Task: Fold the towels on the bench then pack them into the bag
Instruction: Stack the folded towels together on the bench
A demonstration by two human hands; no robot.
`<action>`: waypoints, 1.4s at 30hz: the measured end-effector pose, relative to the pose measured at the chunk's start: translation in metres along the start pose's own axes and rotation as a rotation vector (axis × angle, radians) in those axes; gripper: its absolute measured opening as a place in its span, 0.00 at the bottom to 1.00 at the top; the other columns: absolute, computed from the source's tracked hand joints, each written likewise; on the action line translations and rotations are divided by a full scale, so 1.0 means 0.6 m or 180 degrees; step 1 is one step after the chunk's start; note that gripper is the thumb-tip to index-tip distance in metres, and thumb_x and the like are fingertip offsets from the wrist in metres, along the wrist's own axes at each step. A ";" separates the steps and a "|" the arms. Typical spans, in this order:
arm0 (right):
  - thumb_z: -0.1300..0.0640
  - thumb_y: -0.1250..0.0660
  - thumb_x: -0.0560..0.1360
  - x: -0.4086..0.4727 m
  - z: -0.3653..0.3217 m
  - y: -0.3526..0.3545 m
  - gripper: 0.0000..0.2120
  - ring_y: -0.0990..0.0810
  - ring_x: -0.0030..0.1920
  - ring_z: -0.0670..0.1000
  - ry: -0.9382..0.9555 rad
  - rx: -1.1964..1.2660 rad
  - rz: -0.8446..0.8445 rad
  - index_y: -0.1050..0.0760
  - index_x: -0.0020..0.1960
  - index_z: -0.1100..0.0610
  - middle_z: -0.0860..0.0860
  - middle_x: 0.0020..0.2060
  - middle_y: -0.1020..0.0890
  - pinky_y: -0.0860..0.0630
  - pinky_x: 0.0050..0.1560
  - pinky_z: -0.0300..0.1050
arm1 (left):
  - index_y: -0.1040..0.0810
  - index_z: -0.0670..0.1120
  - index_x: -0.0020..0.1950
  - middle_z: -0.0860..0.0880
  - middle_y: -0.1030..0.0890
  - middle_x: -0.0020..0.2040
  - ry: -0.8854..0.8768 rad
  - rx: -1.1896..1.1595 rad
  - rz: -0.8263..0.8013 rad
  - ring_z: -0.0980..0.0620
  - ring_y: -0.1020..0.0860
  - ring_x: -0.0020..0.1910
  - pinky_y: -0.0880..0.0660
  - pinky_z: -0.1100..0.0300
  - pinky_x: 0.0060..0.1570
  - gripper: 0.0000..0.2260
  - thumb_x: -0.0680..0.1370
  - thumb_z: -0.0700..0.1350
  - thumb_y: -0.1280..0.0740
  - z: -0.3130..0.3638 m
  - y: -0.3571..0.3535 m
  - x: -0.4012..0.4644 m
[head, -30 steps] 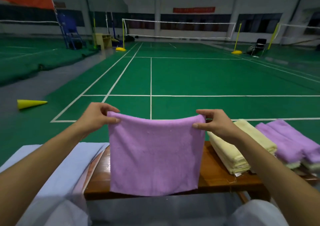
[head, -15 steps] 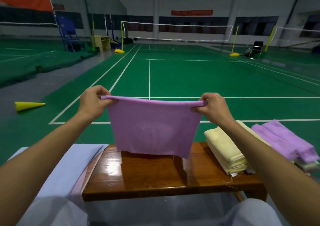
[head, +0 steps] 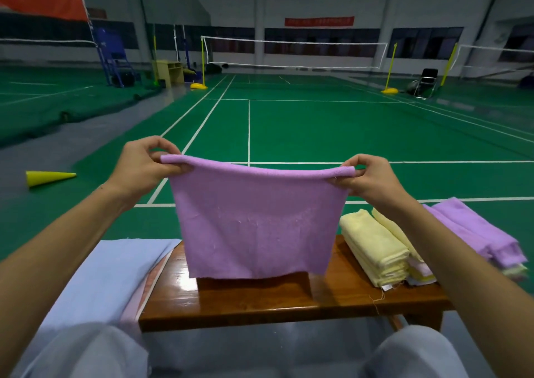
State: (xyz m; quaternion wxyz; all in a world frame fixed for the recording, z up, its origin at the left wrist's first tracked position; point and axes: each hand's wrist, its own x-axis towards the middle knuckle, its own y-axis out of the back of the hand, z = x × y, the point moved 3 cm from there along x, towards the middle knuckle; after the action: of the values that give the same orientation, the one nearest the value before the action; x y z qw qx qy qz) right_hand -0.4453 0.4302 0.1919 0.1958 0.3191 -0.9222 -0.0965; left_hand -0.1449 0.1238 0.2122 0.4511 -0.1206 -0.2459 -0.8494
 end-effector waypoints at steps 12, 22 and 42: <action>0.82 0.30 0.68 -0.057 -0.109 0.052 0.19 0.18 0.37 0.46 0.0222 0.0732 -0.0646 0.20 0.50 0.61 0.52 0.39 0.16 0.21 0.37 0.35 | 0.15 0.48 0.46 0.50 0.13 0.42 -0.0530 -0.0679 -0.0388 0.55 0.16 0.43 0.19 0.65 0.49 0.18 0.73 0.24 0.30 0.088 0.053 -0.023; 0.77 0.37 0.75 -0.012 0.039 -0.017 0.15 0.30 0.30 0.49 -0.0215 -0.0876 -0.0703 0.26 0.44 0.57 0.52 0.28 0.26 0.28 0.35 0.44 | 0.26 0.48 0.54 0.43 0.23 0.33 -0.0195 0.0946 -0.0986 0.56 0.22 0.28 0.18 0.57 0.32 0.08 0.83 0.35 0.34 -0.023 -0.025 -0.018; 0.80 0.27 0.70 -0.005 0.086 -0.020 0.21 0.14 0.47 0.58 -0.1298 0.0411 -0.1225 0.19 0.59 0.63 0.66 0.50 0.14 0.16 0.47 0.50 | 0.18 0.37 0.57 0.36 0.15 0.49 0.0927 -0.0426 -0.1498 0.47 0.17 0.46 0.18 0.60 0.46 0.20 0.69 0.21 0.28 -0.107 -0.017 -0.009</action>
State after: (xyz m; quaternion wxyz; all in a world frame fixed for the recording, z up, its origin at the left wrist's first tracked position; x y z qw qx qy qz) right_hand -0.4584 0.4255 0.1409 -0.0363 0.4741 -0.8693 -0.1352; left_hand -0.1492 0.0983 0.1521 0.2631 0.0335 -0.1432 -0.9535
